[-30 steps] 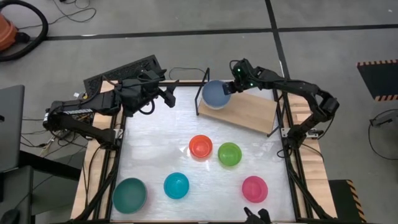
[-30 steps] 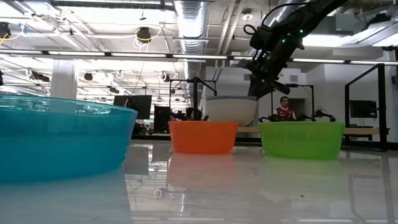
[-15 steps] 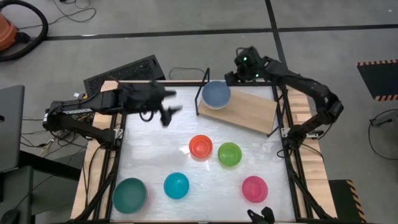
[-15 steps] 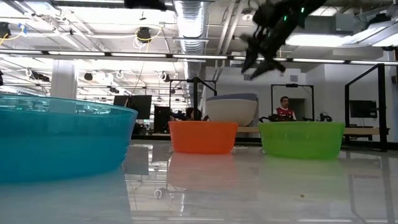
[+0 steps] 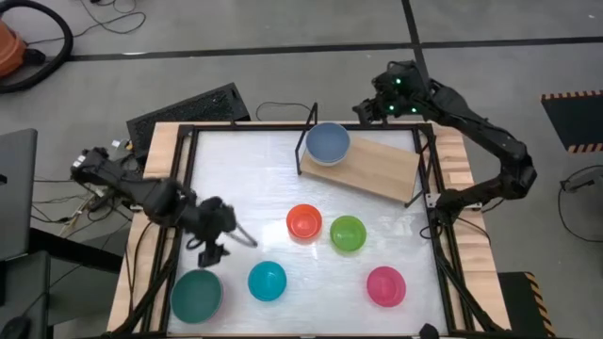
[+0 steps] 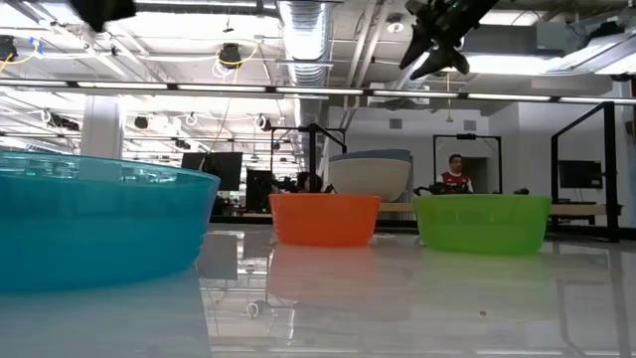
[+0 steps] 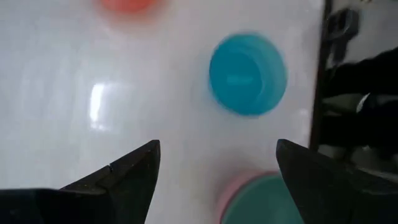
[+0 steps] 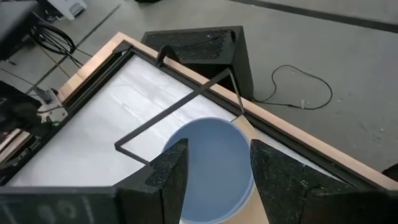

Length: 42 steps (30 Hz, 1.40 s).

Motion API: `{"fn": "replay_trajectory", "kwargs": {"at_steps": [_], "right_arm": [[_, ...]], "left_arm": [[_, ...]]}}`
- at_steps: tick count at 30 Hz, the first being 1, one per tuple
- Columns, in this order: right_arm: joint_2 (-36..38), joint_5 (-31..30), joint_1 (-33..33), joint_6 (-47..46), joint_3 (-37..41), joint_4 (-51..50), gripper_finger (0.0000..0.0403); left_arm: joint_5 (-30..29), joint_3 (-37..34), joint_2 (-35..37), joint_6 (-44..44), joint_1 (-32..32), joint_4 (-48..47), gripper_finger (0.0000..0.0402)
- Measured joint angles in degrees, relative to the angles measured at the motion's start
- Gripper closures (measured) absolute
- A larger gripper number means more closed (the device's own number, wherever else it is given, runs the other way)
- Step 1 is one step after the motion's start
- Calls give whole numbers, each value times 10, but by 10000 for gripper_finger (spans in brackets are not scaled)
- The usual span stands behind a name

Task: Place and stack bowls onto a shelf
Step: Stack the green bowl on top of the purple bowl on the shelf

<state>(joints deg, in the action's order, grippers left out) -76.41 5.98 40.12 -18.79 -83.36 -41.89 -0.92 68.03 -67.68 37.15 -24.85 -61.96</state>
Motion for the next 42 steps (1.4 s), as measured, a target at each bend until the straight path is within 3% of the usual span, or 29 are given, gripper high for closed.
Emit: {"fn": "replay_trajectory", "kwargs": {"at_steps": [6, 12, 20, 25, 35, 42], "right_arm": [[-5, 0, 0, 7, 1, -2, 207], [-13, 0, -8, 9, 4, 1, 207], [-13, 0, -12, 9, 4, 1, 207], [-13, 0, -13, 8, 4, -3, 207], [-13, 0, -15, 7, 4, -1, 207], [-13, 0, -15, 6, 4, -2, 207]], "left_arm": [[-28, -46, 0, 57, -89, 2, 97], [-20, -101, 0, 81, -132, 56, 97], [-15, -152, 0, 80, -150, 88, 97], [34, -179, 0, 80, -162, 135, 97], [12, -181, -9, 60, -178, 135, 97], [41, -181, -55, 7, -180, 153, 106]]}}
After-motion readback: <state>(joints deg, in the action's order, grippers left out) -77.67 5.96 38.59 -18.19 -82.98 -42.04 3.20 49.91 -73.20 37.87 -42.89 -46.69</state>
